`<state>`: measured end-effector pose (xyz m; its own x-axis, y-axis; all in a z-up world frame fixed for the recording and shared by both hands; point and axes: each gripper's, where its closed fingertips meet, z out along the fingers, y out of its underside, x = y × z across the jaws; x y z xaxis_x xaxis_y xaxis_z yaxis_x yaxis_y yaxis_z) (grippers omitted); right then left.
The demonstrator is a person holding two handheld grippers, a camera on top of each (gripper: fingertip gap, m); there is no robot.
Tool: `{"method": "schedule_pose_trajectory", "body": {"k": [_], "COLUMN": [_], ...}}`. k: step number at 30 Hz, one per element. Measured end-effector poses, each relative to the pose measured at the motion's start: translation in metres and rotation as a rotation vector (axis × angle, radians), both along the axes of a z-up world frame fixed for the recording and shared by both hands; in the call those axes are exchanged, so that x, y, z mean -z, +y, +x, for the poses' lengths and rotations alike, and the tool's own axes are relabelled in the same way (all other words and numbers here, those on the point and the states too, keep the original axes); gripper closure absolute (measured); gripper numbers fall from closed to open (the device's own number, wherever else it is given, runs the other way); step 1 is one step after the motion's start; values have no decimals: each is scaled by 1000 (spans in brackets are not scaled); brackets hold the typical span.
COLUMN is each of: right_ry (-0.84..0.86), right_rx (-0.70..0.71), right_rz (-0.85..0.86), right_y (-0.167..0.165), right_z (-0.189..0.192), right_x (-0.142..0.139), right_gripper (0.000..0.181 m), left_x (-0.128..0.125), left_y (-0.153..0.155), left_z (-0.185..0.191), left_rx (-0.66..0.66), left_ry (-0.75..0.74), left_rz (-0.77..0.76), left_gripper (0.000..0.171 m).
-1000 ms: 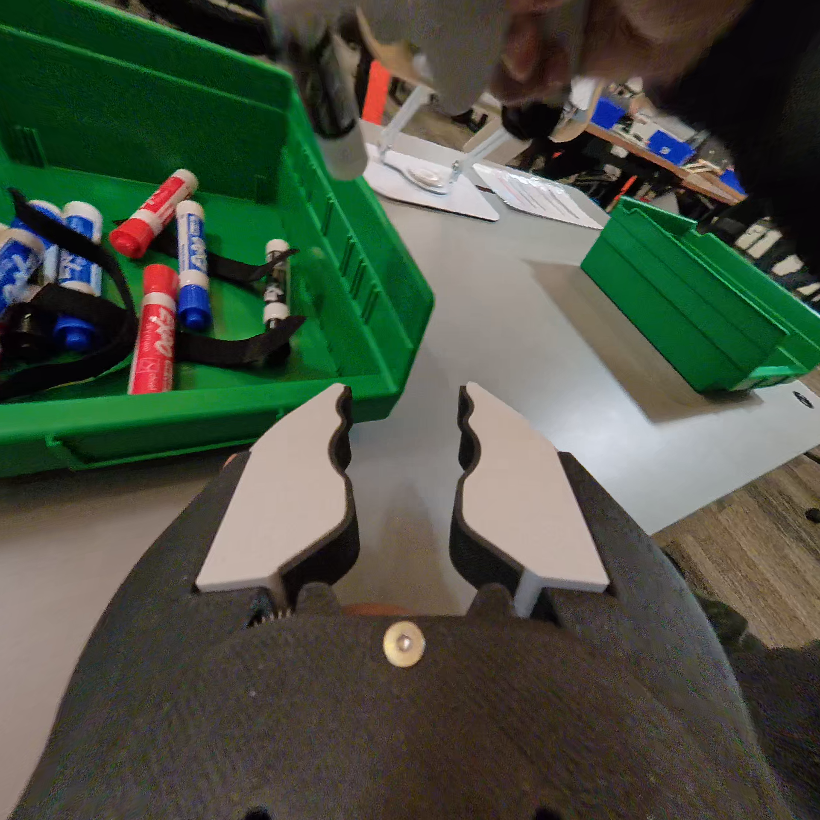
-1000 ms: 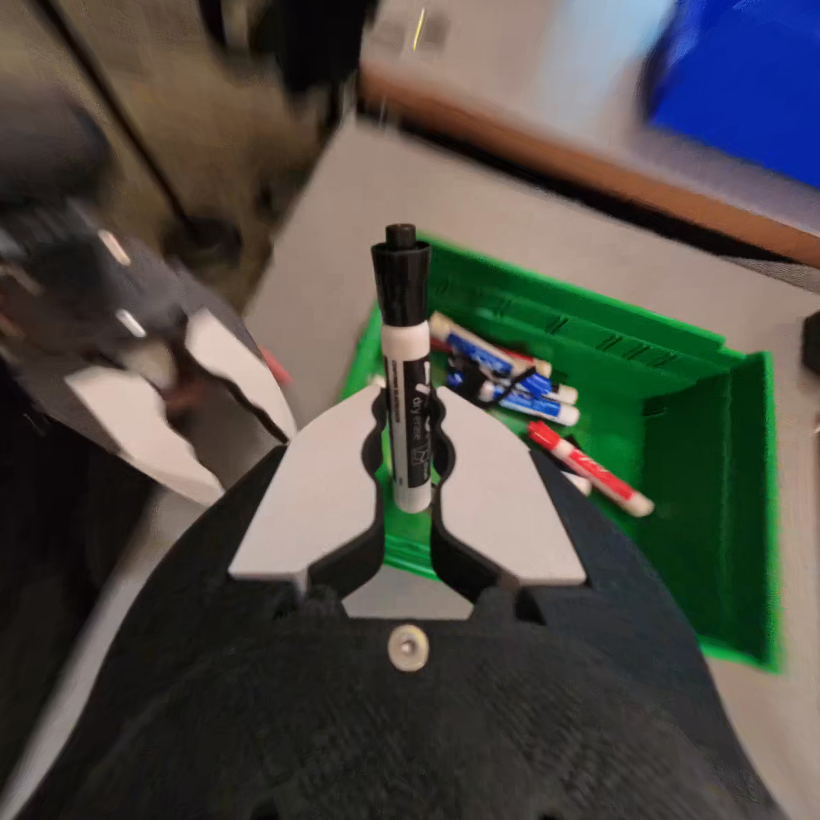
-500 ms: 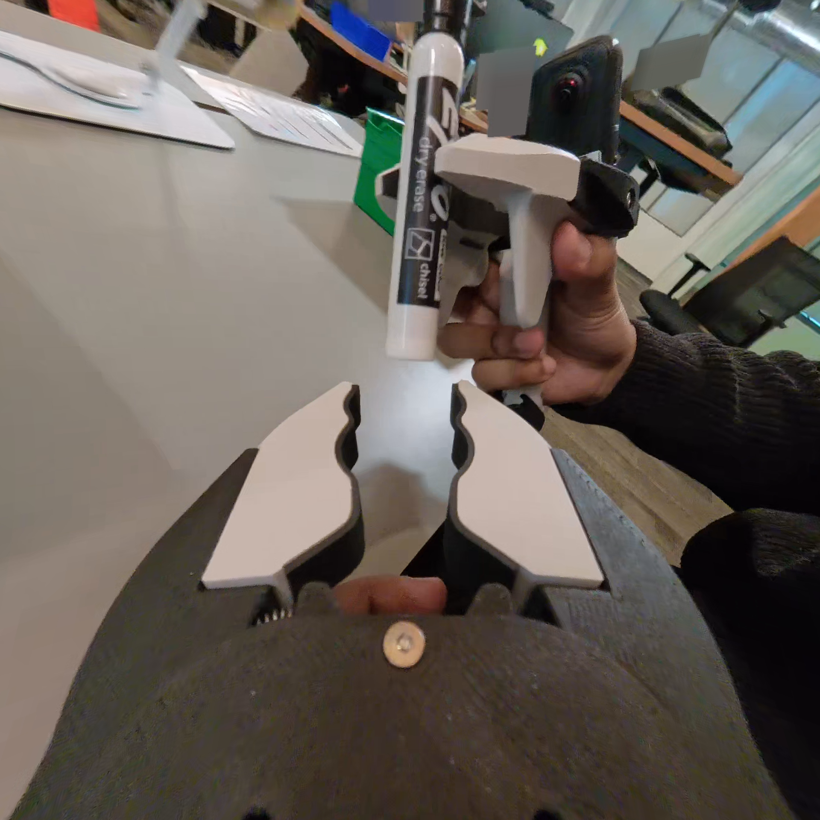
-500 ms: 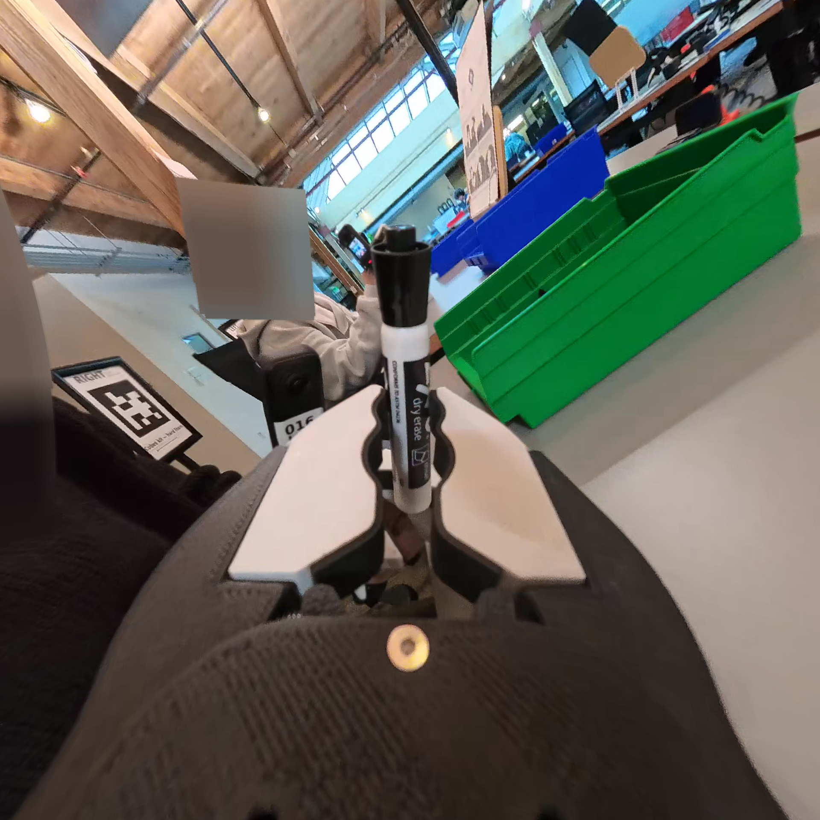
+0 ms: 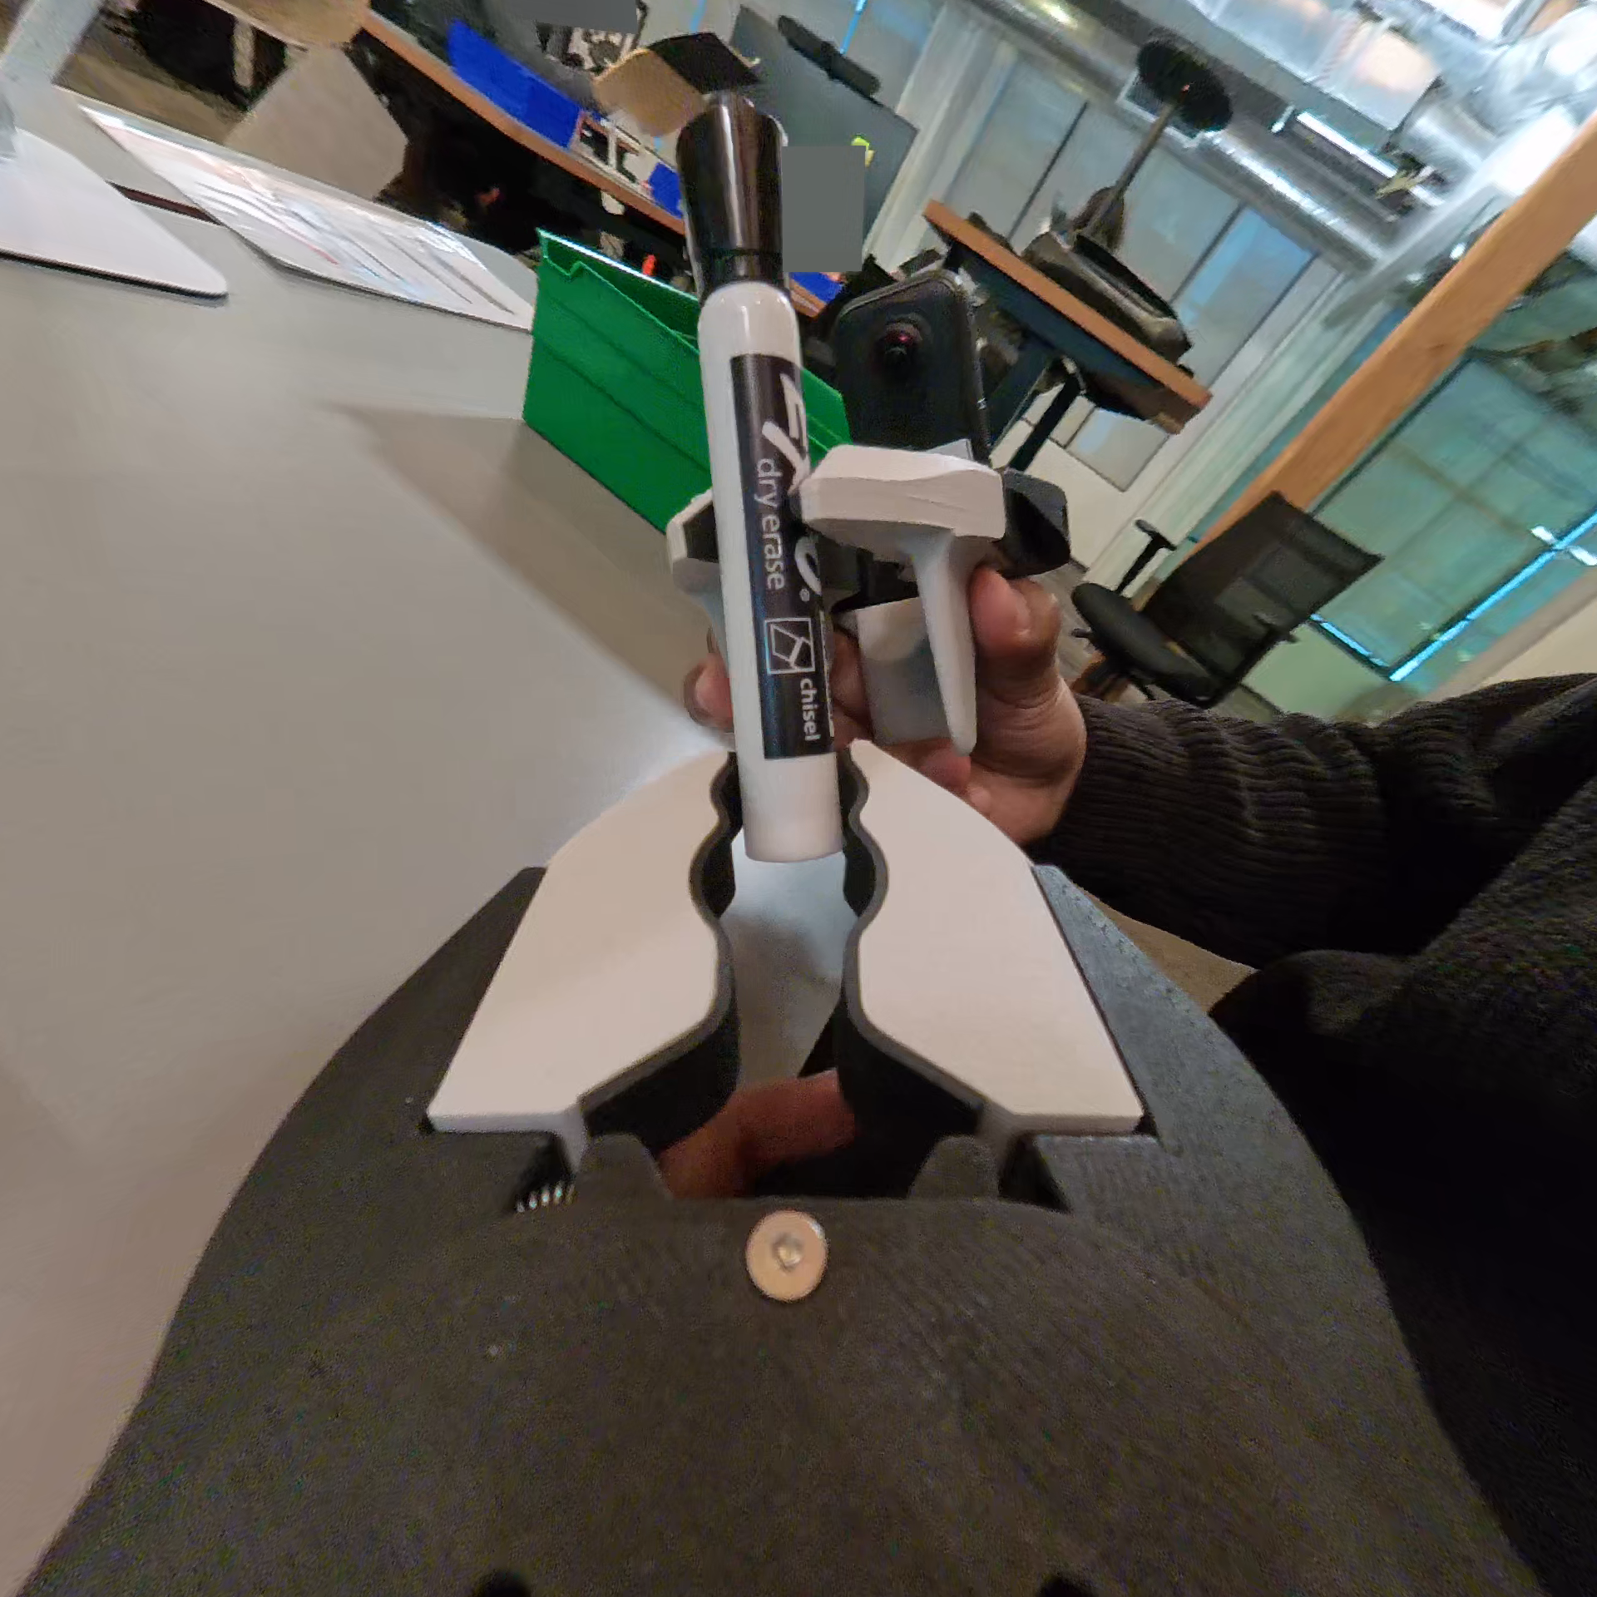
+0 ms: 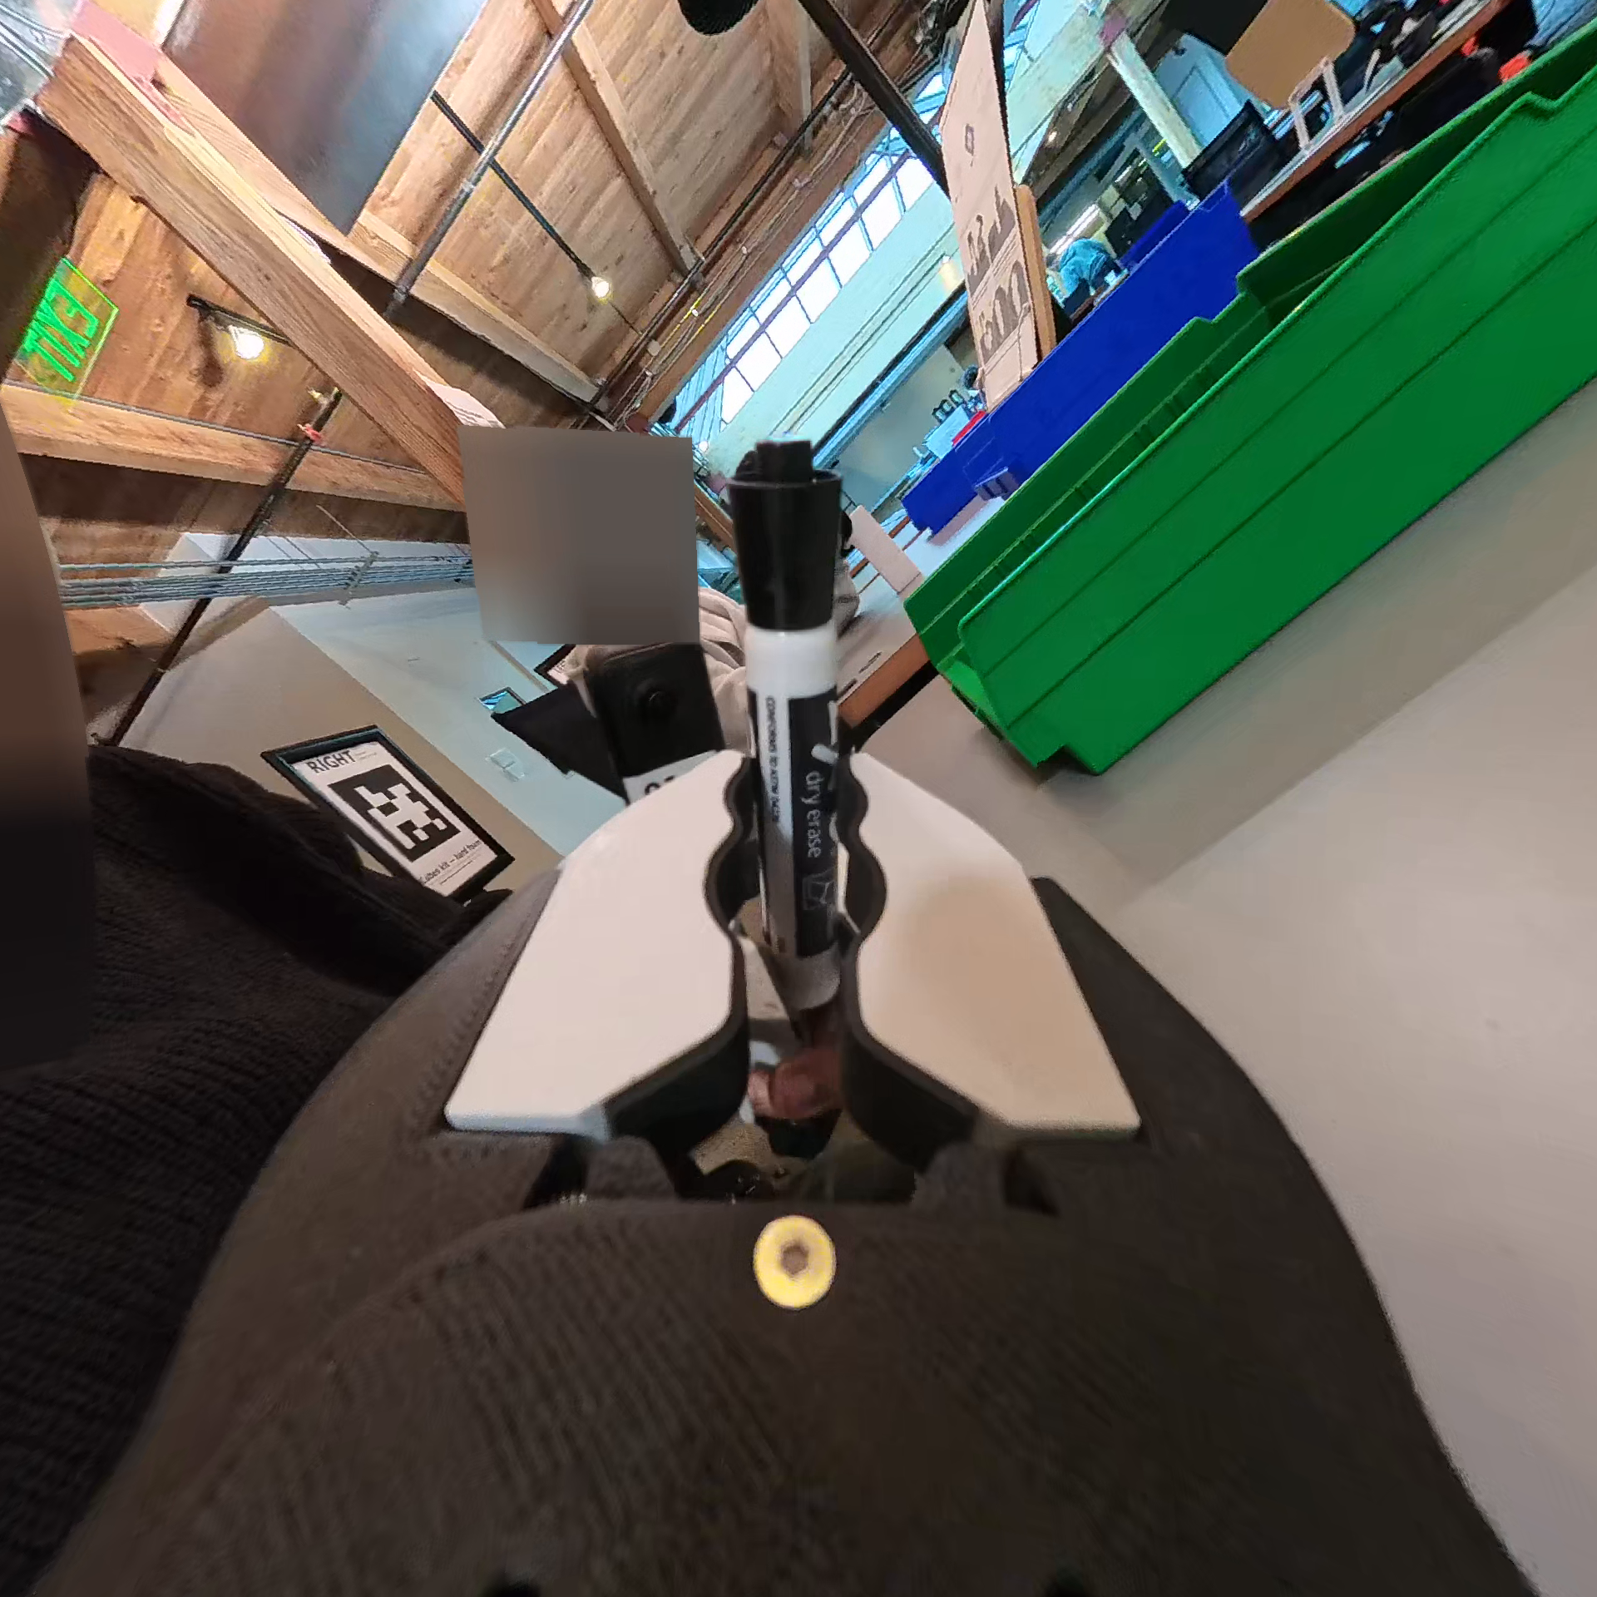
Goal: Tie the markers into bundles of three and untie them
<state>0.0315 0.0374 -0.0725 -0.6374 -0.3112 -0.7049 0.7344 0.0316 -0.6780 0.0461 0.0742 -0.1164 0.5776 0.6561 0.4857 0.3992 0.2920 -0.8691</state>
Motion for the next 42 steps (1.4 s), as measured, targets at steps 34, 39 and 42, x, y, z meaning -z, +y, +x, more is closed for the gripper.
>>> {"method": "schedule_pose_trajectory", "body": {"k": [34,39,42], "right_ry": [1614,1630,1655], "right_rx": [-212,-244,-262], "right_rz": [784,760,774], "right_y": [47,46,46], "right_z": [2,10,12], "right_x": [103,102,105], "right_gripper": [157,167,166], "left_x": [32,29,28], "left_y": [-1,-1,-1], "left_z": [29,31,32], "left_rx": [244,247,250], "left_ry": [-77,-87,-89], "left_rz": [-400,-365,-348], "left_gripper": [151,151,151]}}
